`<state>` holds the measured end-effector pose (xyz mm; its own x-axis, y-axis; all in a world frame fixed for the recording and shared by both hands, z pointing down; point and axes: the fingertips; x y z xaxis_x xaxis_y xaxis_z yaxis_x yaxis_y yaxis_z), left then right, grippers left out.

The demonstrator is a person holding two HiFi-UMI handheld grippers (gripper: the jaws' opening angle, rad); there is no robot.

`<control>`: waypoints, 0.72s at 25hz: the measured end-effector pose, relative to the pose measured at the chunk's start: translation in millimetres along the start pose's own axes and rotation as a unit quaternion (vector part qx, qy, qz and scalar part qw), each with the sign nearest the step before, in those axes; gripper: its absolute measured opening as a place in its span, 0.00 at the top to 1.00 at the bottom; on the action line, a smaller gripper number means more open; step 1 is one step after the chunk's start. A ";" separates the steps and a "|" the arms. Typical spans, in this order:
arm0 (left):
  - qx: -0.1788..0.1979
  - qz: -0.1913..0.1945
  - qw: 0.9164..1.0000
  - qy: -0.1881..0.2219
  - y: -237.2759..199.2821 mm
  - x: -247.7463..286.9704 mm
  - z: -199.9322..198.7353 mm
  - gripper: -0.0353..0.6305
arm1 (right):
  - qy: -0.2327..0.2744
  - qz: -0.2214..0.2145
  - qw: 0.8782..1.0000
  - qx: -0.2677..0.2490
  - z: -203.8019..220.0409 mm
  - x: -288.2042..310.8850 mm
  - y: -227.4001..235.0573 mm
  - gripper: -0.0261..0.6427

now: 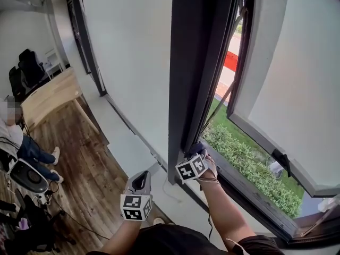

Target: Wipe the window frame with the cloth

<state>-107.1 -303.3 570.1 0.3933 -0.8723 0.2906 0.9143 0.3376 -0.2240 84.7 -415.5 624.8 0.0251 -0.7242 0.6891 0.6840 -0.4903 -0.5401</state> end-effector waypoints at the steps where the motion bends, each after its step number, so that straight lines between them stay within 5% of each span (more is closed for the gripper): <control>1: 0.001 0.004 1.000 0.002 3.2 -0.2 -1.8 0.94 | 0.000 -0.001 1.000 -0.004 0.1 -0.6 0.3 0.83; 6: 0.001 0.021 1.000 0.011 18.5 -2.9 -7.5 0.94 | -0.001 -0.011 1.000 -0.008 11.5 -8.3 0.0 0.83; 18: 0.001 0.049 0.999 0.013 34.6 -0.5 -7.9 0.94 | -0.011 -0.030 0.996 0.078 60.9 -36.9 10.1 0.83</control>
<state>-76.4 -294.0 554.9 0.4779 -0.8438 0.2440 0.8719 0.4219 -0.2487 135.0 -364.2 623.3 -0.0040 -0.6836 0.7299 0.7893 -0.4503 -0.4174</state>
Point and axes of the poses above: the fingertips, and each gripper's own axes: x forward along the fingers, y to its right, z out of its underside, and after that the axes turned 7 degrees about -x, right-handed
